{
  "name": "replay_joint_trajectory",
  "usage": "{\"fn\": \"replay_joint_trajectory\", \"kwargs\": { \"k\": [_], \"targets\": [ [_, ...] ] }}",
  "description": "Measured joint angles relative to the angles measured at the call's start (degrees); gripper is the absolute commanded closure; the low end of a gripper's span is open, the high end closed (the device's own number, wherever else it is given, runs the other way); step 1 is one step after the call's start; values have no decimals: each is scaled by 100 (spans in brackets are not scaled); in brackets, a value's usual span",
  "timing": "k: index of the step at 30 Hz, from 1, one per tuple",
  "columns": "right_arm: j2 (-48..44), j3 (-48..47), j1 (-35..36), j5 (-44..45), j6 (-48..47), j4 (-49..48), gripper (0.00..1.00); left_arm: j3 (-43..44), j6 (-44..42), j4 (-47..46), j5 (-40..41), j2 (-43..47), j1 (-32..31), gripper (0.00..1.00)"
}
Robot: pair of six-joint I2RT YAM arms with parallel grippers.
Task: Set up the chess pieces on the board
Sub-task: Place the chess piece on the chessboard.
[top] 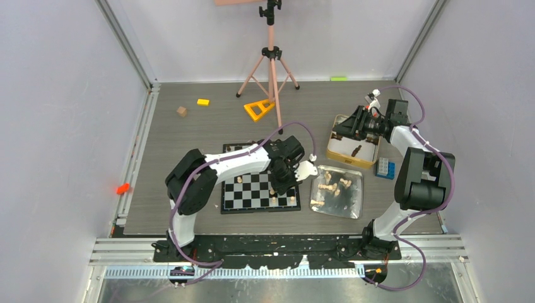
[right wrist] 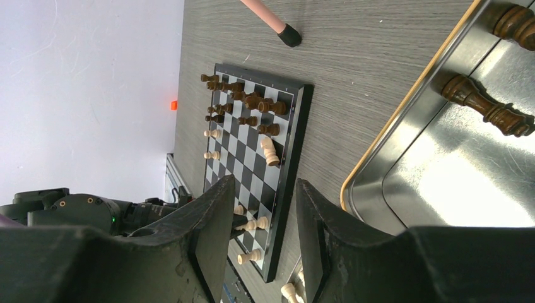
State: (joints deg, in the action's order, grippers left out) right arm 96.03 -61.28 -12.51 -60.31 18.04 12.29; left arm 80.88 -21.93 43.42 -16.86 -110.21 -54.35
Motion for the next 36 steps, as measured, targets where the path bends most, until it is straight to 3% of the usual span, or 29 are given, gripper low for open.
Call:
{"fn": "replay_joint_trajectory", "kwargs": {
  "k": [6,10,18,36],
  "targets": [
    [0,0,0,0,-17,0,54,0,0,-4,42,0,-20,88],
    [0,0,0,0,-17,0,54,0,0,-4,92,0,-33,72],
    [0,0,0,0,-20,4,54,-22,-7,2,142,11,-42,54],
    [0,0,0,0,-39,20,54,1045,-68,111,299,-146,-39,51]
  ]
}}
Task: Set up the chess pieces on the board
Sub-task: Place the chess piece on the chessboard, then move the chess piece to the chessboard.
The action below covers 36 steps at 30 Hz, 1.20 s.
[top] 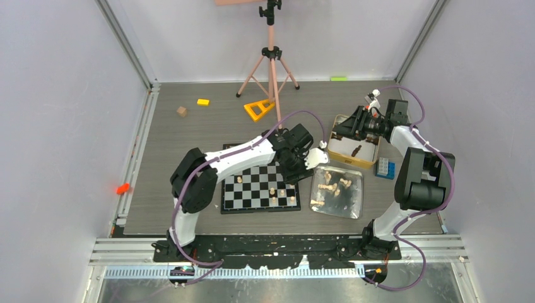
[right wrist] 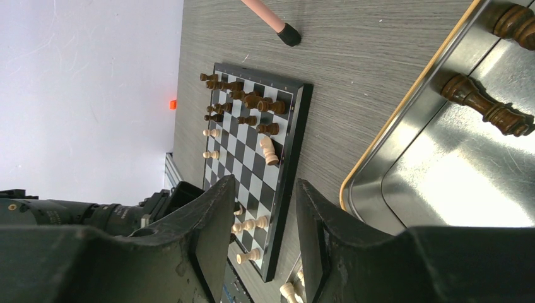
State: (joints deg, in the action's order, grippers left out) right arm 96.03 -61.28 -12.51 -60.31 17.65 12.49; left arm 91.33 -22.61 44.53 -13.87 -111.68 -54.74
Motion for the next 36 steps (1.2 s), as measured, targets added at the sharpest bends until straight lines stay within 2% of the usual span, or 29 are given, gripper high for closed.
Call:
{"fn": "replay_joint_trajectory", "kwargs": {
  "k": [10,26,36],
  "targets": [
    [0,0,0,0,-9,2,54,238,-35,61,39,-586,-2,53],
    [0,0,-9,0,-44,4,54,243,-28,160,-282,-625,0,93],
    [0,0,-11,0,-61,7,54,168,-20,146,-398,-595,-13,98]
  ]
}}
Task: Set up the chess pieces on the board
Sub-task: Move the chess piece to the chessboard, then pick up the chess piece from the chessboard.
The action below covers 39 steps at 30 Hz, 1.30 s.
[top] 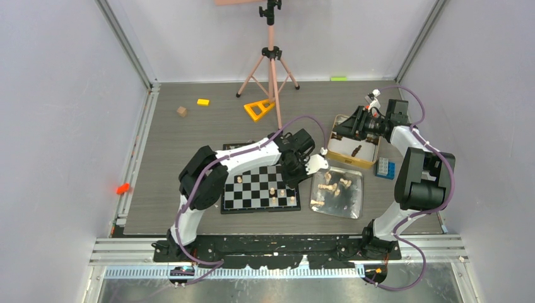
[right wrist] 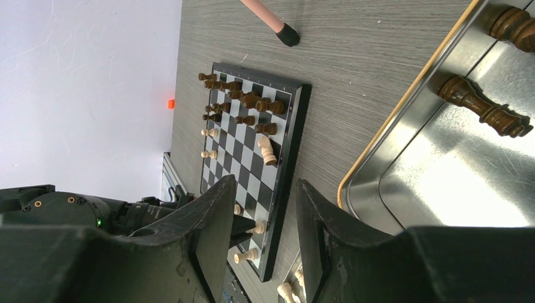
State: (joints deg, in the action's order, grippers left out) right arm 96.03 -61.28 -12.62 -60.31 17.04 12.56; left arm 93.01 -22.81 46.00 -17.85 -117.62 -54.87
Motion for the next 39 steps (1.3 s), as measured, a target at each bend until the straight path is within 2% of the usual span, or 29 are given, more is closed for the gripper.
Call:
{"fn": "replay_joint_trajectory", "kwargs": {
  "k": [14,17,22,25,33,39],
  "targets": [
    [0,0,0,0,-2,7,54,-275,9,13,-96,186,-138,98],
    [0,0,0,0,-2,15,54,-282,9,13,-114,188,-140,93],
    [0,0,0,0,-4,44,54,-282,11,11,-114,190,-144,74],
    [0,0,0,0,-4,48,54,-302,28,11,-76,195,-151,68],
    [0,0,0,0,-22,81,54,-369,22,15,129,483,-162,57],
    [0,0,0,2,-26,83,54,-369,-28,107,197,1099,-55,56]
  ]
}}
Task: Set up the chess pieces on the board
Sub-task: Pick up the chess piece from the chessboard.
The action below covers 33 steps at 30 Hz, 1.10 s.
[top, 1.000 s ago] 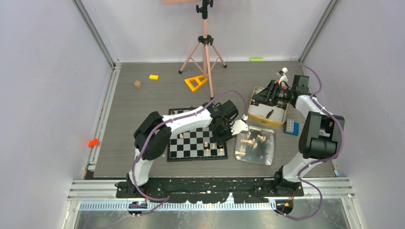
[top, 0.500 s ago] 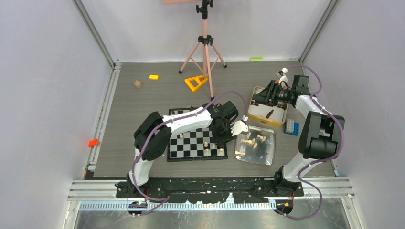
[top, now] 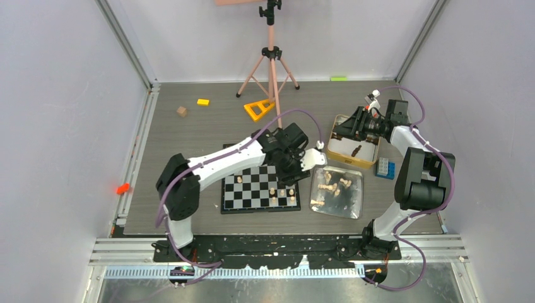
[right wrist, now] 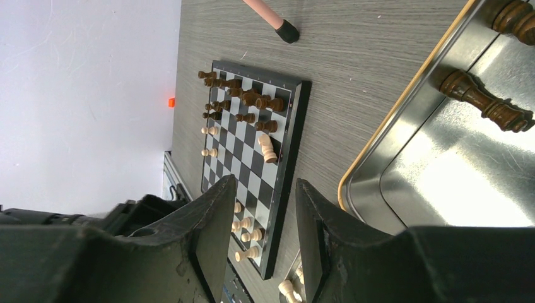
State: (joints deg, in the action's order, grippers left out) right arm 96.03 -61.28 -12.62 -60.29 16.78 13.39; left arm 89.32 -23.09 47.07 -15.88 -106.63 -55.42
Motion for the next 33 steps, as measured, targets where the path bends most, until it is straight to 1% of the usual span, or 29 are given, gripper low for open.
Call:
{"fn": "replay_joint_trajectory", "kwargs": {
  "k": [3,5,10,14,16,22,33],
  "targets": [
    [0,0,0,0,-2,0,54,-33,-11,105,63,356,144,56],
    [0,0,0,0,-2,0,54,-168,-9,149,140,590,350,56],
    [0,0,0,0,-9,2,54,-702,-4,313,424,977,1139,54],
    [0,0,0,0,-13,2,54,-1174,-2,448,590,1051,1786,54],
    [0,0,0,0,-13,2,54,-1392,-2,463,645,1056,1963,53],
    [0,0,0,0,-15,2,54,-1797,-4,457,669,1056,2107,53],
    [63,0,0,-2,-15,9,54,-1845,-4,363,599,979,2271,56]
  ]
}}
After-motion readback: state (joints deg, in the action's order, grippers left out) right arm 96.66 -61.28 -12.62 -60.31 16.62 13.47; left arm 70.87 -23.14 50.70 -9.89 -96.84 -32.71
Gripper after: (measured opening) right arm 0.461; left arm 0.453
